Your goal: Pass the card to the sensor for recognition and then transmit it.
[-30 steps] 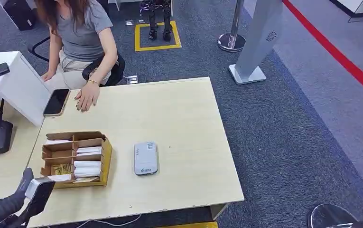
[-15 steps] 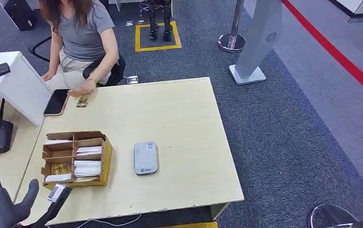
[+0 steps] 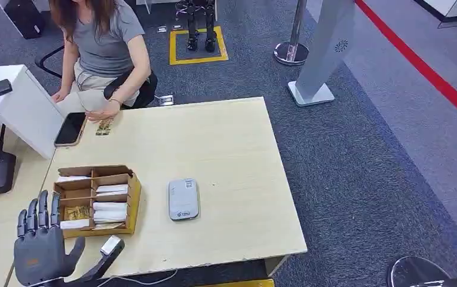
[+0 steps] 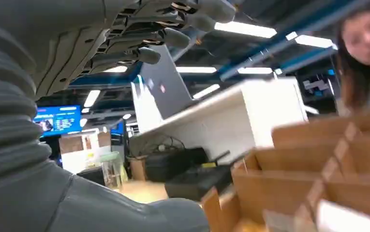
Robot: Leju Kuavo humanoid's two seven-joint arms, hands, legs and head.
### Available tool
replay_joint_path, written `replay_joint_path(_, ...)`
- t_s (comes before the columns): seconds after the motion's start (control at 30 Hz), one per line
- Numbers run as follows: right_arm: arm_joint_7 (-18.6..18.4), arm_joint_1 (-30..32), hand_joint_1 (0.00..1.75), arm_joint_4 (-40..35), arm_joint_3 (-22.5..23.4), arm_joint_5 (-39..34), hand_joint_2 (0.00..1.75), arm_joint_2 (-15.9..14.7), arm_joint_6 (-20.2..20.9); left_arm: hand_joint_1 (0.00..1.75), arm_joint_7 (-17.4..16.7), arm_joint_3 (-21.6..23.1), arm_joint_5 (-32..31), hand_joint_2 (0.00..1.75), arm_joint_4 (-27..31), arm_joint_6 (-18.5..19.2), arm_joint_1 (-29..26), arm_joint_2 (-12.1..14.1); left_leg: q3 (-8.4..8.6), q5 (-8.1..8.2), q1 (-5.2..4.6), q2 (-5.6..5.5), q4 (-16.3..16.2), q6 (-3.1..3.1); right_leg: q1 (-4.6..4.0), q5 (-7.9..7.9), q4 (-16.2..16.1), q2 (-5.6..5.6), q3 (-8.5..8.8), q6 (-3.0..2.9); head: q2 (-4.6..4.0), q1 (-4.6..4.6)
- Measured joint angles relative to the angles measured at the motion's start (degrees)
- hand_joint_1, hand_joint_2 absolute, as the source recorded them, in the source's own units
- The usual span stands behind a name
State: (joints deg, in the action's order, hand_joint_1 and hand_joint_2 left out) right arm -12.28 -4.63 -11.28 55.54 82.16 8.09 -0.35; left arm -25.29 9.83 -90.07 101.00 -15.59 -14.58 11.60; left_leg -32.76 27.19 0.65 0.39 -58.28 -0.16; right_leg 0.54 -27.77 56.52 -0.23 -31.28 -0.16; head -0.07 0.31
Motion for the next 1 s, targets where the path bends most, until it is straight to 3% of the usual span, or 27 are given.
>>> replay_joint_path(0.13, 0.0, 0.0, 0.00, 0.0, 0.3, -0.2, 0.00, 0.0, 0.0, 0.00, -0.8, 2.8, 0.0, 1.75, -1.1, 4.0, 0.5, 0.3, 0.00, 0.00, -0.01, -0.01, 0.0, 0.00, 0.00, 0.00, 0.0, -0.01, 0.01, 0.00, 0.00, 0.00)
replay_joint_path(0.27, 0.0, 0.0, 0.00, 0.0, 0.8, -0.5, 0.00, 0.0, -0.1, 0.00, -7.2, 5.7, 0.0, 1.75, -1.4, 5.1, 1.5, 1.7, 0.00, 0.00, 0.00, -0.01, 0.0, 0.00, 0.00, 0.01, 0.0, -0.01, 0.01, -0.01, 0.00, 0.00)
replay_joint_path(0.43, 0.0, 0.0, 0.00, 0.0, 1.1, -0.5, 0.00, 0.0, -0.2, 0.00, -10.9, 8.5, 0.0, 1.75, -1.4, 7.5, 2.0, 2.7, 0.00, 0.00, 0.01, -0.01, 0.0, 0.00, 0.00, 0.01, 0.0, 0.00, 0.01, -0.01, 0.00, 0.00)
replay_joint_path(0.87, 0.0, 0.0, 0.00, 0.0, 1.2, -0.5, 0.00, 0.0, -0.1, 0.00, -10.4, 9.5, 0.0, 1.75, -1.4, 8.0, 2.1, 3.5, 0.00, 0.00, 0.00, -0.01, 0.0, 0.00, 0.00, 0.01, 0.0, -0.01, 0.01, -0.01, 0.00, -0.02)
replay_joint_path(1.0, 0.1, 0.0, 0.00, 0.0, 1.2, -0.3, 0.00, 0.0, 0.0, 0.00, -8.6, 10.6, 0.0, 1.75, -1.4, 7.6, 2.9, 4.2, 0.01, 0.00, 0.00, -0.01, 0.0, 0.00, 0.00, 0.01, 0.0, -0.01, 0.01, -0.01, 0.00, 0.00)
